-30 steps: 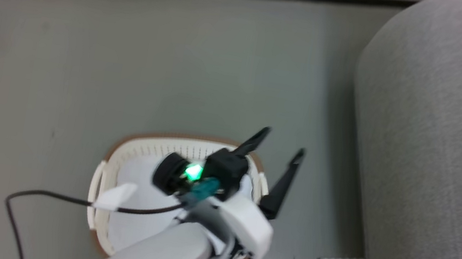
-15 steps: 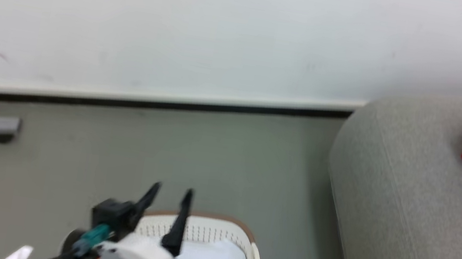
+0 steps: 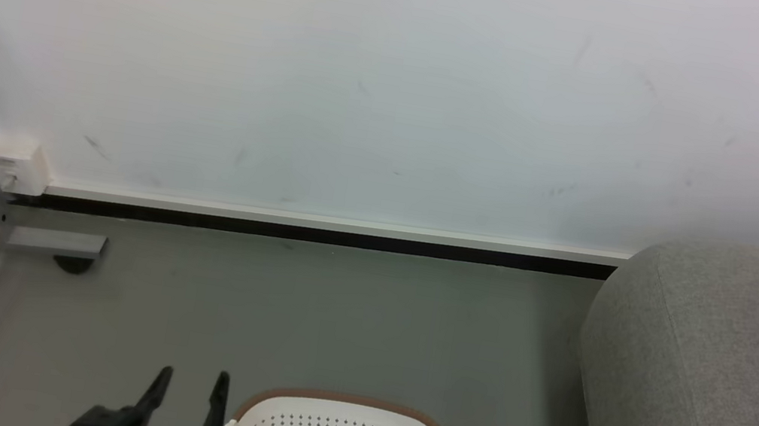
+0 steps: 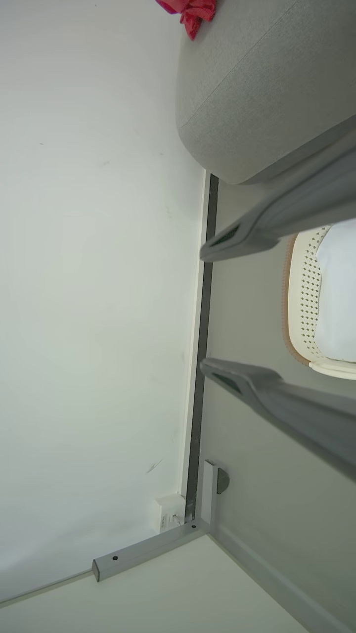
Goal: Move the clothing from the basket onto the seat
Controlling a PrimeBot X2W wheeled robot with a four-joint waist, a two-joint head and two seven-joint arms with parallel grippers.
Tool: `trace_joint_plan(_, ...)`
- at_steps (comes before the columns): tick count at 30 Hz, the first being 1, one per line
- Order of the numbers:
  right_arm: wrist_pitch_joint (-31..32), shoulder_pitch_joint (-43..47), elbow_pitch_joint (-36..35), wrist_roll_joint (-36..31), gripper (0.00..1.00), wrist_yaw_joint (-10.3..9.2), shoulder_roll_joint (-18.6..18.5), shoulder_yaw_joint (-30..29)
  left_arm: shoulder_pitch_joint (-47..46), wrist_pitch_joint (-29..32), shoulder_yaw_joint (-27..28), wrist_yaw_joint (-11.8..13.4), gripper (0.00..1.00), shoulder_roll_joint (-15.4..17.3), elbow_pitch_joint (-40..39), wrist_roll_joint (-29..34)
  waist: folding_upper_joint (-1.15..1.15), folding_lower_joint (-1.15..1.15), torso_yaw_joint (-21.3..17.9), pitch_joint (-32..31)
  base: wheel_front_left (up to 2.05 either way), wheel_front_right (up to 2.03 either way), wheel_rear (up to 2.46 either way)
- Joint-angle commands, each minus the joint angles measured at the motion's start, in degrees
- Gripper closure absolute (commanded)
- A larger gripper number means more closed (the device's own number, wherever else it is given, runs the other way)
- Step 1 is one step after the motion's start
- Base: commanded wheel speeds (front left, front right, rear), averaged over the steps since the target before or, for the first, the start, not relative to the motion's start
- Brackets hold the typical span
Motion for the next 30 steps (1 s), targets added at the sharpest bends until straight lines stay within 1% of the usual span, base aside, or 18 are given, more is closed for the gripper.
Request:
trace_joint_plan(1, -0.15, 1.07, -0.27, -0.27, 0.00, -0.14, 0.20, 0.18, 1.47, -0.01, 1.81, -0.88, 0.00, -0.50, -0.08, 1.99, 0.00, 0.02, 0.05, -0.36, 0.00, 0.00, 0.00)
trace_joint_plan(4, -0.15, 2.09, -0.11, -0.73, 0.00, -0.13, 0.65, 1.52, 3.82, -0.02, 5.29, -2.59, 0.00, -1.95, 0.20, 4.04, 0.00, 0.02, -0.42, -0.58, 0.00, 0.00, 0.00)
trace_joint_plan(5, -0.15, 2.09, -0.11, -0.73, 0.00, -0.13, 0.65, 1.52, 3.82, -0.02, 5.29, -2.59, 0.00, -1.95, 0.20, 4.04, 0.00, 0.02, -0.42, -0.58, 0.00, 0.00, 0.00)
trace_joint_plan(8, -0.15, 2.14, 0.07, -0.87, 0.00, -0.14, 0.77, 2.22, 5.61, -0.02, 8.59, -4.09, 0.00, -3.39, 0.83, 5.79, 0.00, 0.02, -0.74, -0.71, 0.00, 0.00, 0.00)
trace_joint_plan(13, -0.15, 2.52, 0.33, -1.01, 0.00, -0.13, 0.85, 1.97, 7.21, -0.02, 13.00, -6.87, 0.00, -5.72, 1.90, 8.50, 0.00, 0.02, -0.67, -0.70, 0.00, 0.00, 0.00)
trace_joint_plan(19, -0.15, 2.20, 0.84, -0.54, 0.00, -0.13, 0.87, 1.61, 7.42, -0.02, 15.85, -9.71, 0.00, -7.99, 3.27, 11.10, 0.00, 0.02, -0.16, -0.68, 0.00, 0.00, 0.00)
trace_joint_plan(30, -0.15, 1.80, 3.48, -0.18, 0.00, -0.14, 0.86, 1.73, 7.06, -0.02, 19.04, -12.53, 0.00, -10.35, 4.82, 14.52, 0.00, 0.02, 0.34, -0.72, 0.00, 0.00, 0.00)
